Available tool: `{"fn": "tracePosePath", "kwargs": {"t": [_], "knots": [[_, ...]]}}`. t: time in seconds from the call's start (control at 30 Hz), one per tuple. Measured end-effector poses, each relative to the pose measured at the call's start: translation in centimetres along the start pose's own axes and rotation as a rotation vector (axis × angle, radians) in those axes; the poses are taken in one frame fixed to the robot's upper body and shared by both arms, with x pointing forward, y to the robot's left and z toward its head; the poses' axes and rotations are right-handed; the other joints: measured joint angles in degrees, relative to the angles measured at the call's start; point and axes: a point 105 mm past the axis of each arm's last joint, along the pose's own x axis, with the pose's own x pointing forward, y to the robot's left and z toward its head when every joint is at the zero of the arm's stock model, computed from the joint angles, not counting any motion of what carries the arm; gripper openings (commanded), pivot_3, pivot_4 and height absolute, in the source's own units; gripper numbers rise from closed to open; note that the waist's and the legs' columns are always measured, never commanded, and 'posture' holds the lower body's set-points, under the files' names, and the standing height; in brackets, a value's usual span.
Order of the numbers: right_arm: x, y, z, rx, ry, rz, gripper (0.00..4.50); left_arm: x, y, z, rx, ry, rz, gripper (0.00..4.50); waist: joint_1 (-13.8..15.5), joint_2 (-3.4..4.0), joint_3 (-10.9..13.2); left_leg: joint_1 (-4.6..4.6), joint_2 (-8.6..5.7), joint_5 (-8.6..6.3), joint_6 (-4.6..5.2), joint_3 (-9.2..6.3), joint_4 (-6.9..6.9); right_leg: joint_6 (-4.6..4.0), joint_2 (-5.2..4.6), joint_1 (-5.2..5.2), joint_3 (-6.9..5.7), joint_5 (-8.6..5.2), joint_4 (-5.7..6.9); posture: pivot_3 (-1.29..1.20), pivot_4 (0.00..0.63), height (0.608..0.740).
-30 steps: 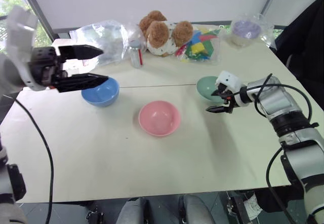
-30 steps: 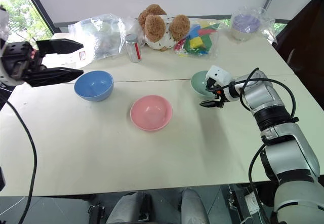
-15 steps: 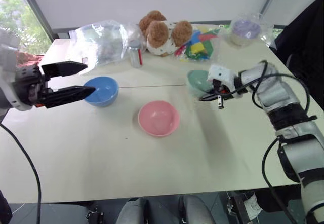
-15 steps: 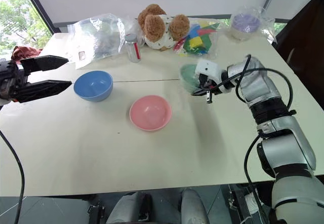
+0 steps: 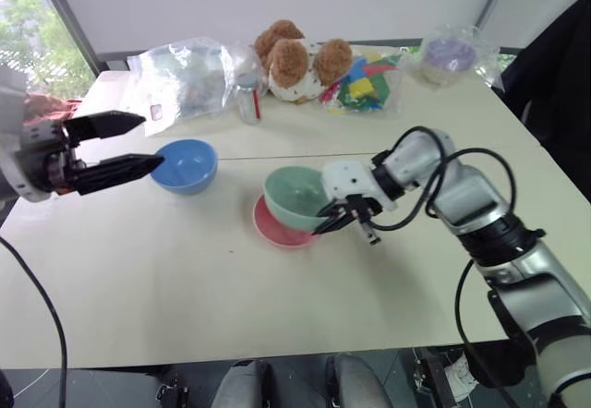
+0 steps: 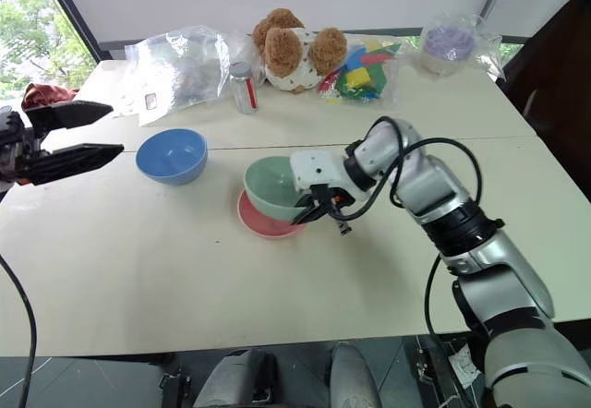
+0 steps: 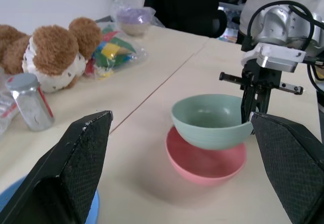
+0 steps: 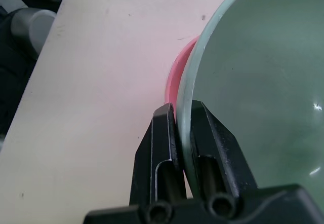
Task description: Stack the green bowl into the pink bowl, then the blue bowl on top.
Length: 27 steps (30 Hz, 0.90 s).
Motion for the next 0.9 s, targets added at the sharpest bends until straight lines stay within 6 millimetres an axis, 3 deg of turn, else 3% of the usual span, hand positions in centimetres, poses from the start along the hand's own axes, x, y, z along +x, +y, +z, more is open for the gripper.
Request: {"fn": "tracePosePath", "kwargs": {"t": [0.07, 0.27, 0.3, 0.43, 0.53, 0.63, 0.77, 0.9], "knots": [[0.8, -0.2, -0.4, -0.001, 0.015, 0.001, 1.09, 0.0, -0.1, -0.4, -0.005, 0.012, 0.006, 4.5, -0.1, 0.0, 0.0, 0.0, 0.0, 0.0, 0.0, 0.0, 0.0, 0.0, 0.0, -0.01, 0.0, 0.0, 0.02, 0.0, 0.15, 0.74], [1.3, -0.7, 0.0, -0.013, 0.014, 0.001, 4.29, -0.4, -0.2, -1.7, 0.026, 0.073, 0.046, 4.5, -0.1, 0.0, 0.0, 0.0, 0.0, 0.0, -0.01, 0.0, -0.01, 0.0, -0.03, 0.0, -0.02, 0.0, 0.01, 0.0, 0.15, 0.74], [1.2, -0.8, 0.4, -0.005, -0.007, 0.0, 4.46, -0.5, -0.1, -2.1, 0.035, 0.09, 0.058, 4.5, 0.0, 0.0, 0.0, 0.0, 0.0, 0.0, -0.01, 0.0, -0.01, 0.0, -0.03, -0.01, -0.02, 0.0, 0.01, 0.0, 0.15, 0.74], [-1.4, -2.3, 3.0, 0.064, -0.147, -0.09, 4.46, -0.3, 0.6, -3.0, 0.114, 0.142, 0.1, 4.5, 0.2, 0.01, 0.0, 0.0, -0.03, 0.0, -0.01, 0.0, -0.01, 0.0, -0.11, 0.02, -0.04, 0.0, 0.0, 0.0, 0.15, 0.74], [-6.9, -3.7, 4.9, 0.135, -0.276, -0.272, 4.46, 0.1, 2.9, -5.1, 0.222, 0.249, 0.164, 4.5, 0.7, -0.03, 0.0, 0.0, -0.07, 0.0, -0.01, -0.11, -0.03, -0.01, -0.19, 0.08, -0.15, 0.0, -0.06, 0.0, 0.15, 0.74], [-11.1, -3.6, 5.1, 0.22, -0.352, -0.416, 4.46, 0.0, 5.3, -8.0, 0.303, 0.389, 0.208, 4.5, 0.5, -0.08, 0.0, -0.01, -0.08, -0.01, -0.01, -0.08, -0.11, -0.02, -0.21, 0.05, -0.18, 0.0, -0.12, 0.0, 0.15, 0.74], [-13.1, -2.1, 3.9, 0.341, -0.371, -0.508, 4.46, 0.6, 7.9, -9.5, 0.419, 0.503, 0.207, 4.5, 0.4, -0.08, 0.0, -0.04, -0.08, -0.01, 0.01, 0.01, -0.17, -0.02, -0.22, -0.03, -0.21, 0.0, -0.12, 0.0, 0.15, 0.74], [-14.1, -0.4, 3.7, 0.403, -0.371, -0.568, 4.46, 3.3, 10.1, -11.1, 0.478, 0.549, 0.17, 4.5, 0.5, -0.07, 0.0, -0.05, -0.08, -0.11, 0.22, 0.15, -0.11, 0.0, -0.13, -0.03, -0.3, 0.01, -0.08, 0.0, 0.15, 0.74]]}}
